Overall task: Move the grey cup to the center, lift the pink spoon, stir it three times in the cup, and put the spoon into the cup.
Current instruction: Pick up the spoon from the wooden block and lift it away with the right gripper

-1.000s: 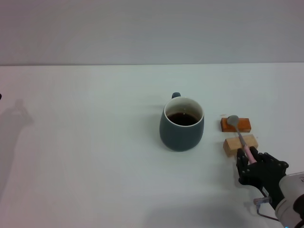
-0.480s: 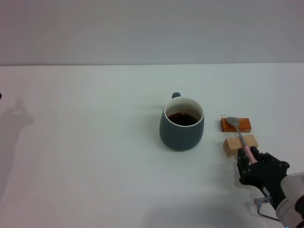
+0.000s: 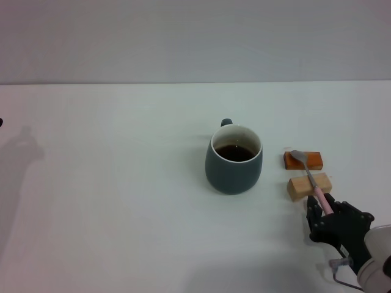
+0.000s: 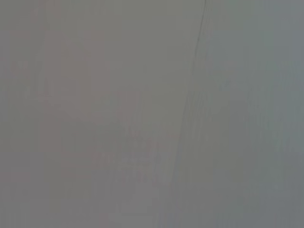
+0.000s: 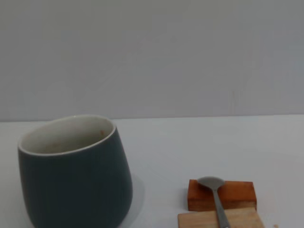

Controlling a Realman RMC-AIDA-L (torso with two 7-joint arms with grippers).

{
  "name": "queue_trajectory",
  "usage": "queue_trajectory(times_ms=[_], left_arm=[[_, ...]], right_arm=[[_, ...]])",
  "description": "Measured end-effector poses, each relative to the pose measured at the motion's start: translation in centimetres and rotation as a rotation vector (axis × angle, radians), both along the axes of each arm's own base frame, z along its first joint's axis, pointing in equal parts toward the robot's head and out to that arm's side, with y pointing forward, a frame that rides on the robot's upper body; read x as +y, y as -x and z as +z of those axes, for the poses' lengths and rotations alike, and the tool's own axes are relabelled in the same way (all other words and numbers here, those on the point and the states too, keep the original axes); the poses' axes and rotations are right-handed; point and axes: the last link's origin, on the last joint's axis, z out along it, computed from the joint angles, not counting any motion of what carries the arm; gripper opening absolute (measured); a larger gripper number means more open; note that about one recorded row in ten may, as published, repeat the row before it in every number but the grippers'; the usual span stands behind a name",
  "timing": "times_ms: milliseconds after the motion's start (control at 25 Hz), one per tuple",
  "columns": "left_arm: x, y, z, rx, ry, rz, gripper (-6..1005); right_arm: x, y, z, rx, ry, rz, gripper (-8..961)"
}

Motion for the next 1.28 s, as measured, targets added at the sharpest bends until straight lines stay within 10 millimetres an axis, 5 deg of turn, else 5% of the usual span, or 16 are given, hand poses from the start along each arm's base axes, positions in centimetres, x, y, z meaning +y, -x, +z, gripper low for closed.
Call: queue_trajectory(times_ms=[1280], left_arm=[[-0.07,0.1,0.07,0.002,0.0,0.002,-2]], right_arm=[[-0.25,0.15,-0.09,-0.004,-0.002,0.001,167]])
